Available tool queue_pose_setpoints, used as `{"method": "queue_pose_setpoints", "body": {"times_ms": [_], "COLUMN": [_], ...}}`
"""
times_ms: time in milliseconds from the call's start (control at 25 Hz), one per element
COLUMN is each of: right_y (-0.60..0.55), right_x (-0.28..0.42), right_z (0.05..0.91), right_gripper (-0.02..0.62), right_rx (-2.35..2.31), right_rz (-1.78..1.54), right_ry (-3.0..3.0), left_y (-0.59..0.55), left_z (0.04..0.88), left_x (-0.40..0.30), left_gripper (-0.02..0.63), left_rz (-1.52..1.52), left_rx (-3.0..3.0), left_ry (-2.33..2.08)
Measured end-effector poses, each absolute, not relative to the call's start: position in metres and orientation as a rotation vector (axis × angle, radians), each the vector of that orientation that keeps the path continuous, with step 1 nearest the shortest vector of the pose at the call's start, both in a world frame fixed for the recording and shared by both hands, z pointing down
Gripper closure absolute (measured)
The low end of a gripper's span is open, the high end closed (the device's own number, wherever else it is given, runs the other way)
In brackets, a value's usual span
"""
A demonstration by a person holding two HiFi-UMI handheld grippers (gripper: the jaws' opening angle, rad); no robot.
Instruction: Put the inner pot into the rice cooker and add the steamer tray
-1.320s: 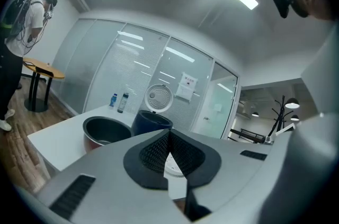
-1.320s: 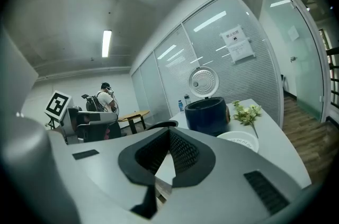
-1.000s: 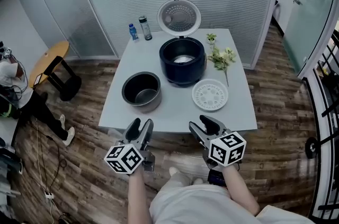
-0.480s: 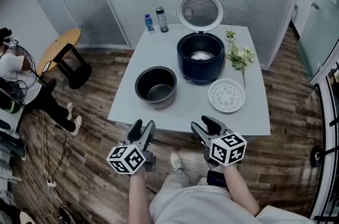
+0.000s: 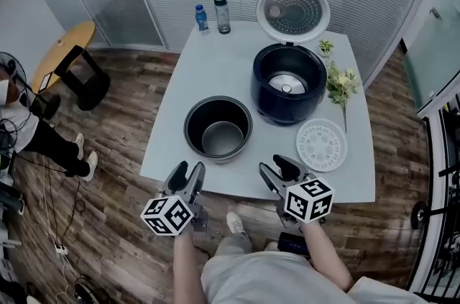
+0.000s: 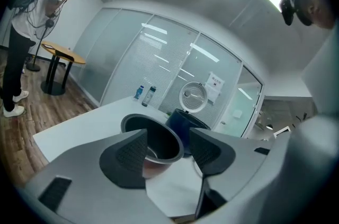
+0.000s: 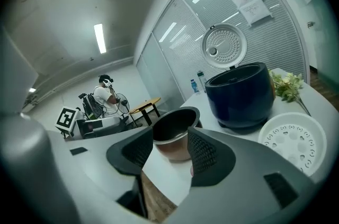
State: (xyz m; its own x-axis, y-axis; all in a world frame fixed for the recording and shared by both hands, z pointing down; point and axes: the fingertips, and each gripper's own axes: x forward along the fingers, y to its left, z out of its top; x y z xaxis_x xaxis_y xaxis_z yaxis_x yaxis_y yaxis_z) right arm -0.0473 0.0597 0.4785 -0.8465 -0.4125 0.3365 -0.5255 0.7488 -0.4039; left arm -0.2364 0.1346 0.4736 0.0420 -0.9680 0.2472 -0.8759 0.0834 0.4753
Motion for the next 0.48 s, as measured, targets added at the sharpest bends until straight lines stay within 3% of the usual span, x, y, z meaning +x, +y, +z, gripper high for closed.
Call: {"method": "queue_pose_setpoints", "body": {"times_ms": [480], "right_y": [-0.007], "right_x": [-0.115], "right_z": [0.511], "right_gripper": [0.391], "right_rx": [0.785], "right_rz": [0.784], "right_ry": [-2.609], "left_y": [0.071], "left_z": [0.519], "left_x": [-0.309], "left_gripper": [0.365], "left_rz": [-0.185], "left_rx": [1.75], "left_ry": [-1.779]}}
